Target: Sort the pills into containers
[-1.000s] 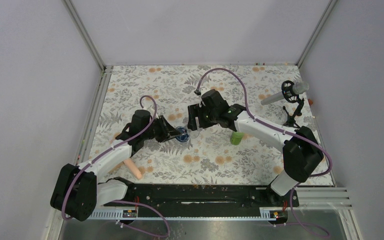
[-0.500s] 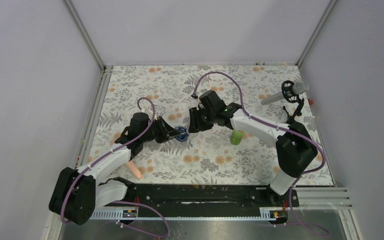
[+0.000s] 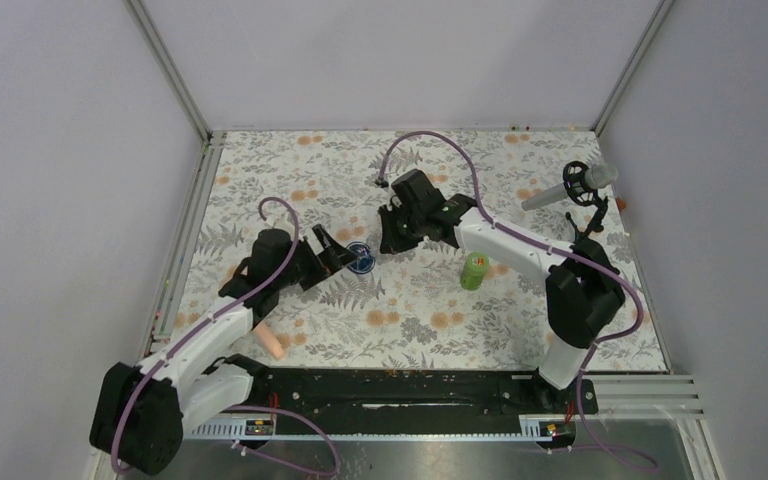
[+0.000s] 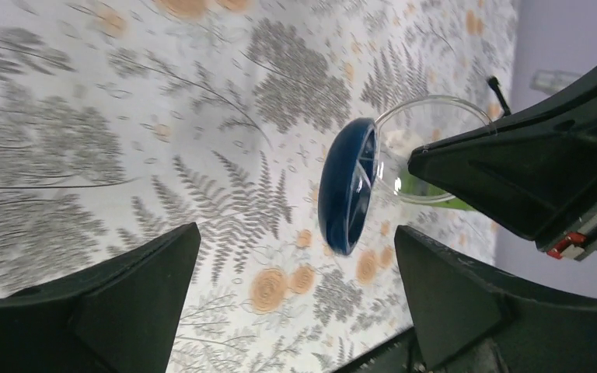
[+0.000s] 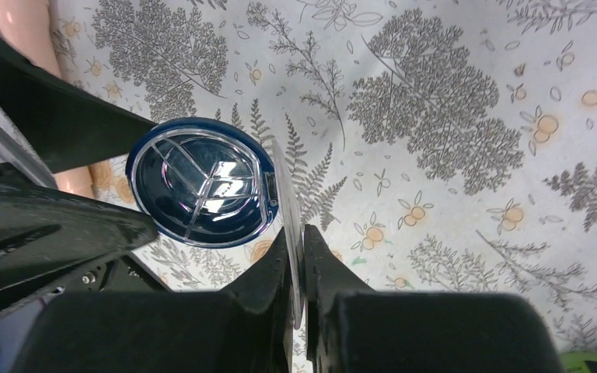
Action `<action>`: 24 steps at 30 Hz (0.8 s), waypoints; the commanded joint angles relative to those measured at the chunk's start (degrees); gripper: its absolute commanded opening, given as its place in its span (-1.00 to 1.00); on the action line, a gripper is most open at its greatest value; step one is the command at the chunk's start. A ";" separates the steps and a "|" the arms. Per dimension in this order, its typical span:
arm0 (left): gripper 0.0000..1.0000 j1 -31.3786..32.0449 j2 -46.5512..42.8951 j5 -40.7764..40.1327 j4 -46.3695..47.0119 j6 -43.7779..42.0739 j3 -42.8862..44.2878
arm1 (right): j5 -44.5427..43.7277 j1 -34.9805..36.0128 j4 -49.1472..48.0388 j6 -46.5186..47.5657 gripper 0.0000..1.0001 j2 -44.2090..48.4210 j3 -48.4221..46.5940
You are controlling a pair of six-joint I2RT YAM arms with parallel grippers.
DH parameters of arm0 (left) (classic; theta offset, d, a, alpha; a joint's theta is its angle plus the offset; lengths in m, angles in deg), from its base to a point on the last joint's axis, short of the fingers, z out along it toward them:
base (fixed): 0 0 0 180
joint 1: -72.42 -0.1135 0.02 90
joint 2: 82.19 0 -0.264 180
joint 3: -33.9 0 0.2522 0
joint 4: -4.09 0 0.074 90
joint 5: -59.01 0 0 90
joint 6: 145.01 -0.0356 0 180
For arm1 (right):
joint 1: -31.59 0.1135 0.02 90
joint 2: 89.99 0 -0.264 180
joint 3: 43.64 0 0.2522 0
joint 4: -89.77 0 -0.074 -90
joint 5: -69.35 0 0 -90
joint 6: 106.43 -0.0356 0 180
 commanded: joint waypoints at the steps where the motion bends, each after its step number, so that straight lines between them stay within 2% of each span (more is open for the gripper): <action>1: 0.98 -0.32 -6.47 -15.12 -9.90 -6.53 4.75 | -2.45 -0.30 6.03 9.13 -1.00 -5.46 -7.48; 7: 0.98 -0.46 -15.08 -24.25 -15.20 -11.35 6.13 | -5.81 -0.34 13.72 16.66 -0.92 -12.80 -16.44; 13: 0.97 -0.48 -20.67 -30.05 -17.47 -13.72 6.35 | -10.57 -0.29 18.01 15.55 -0.59 -17.73 -23.28; 19: 0.97 -0.45 -23.08 -34.68 -19.35 -15.03 5.95 | -13.37 -0.20 19.36 15.47 -0.33 -19.11 -25.18; 24: 0.97 -0.45 -24.69 -37.12 -19.37 -14.44 5.74 | -14.38 -0.24 21.71 15.56 0.08 -17.84 -27.07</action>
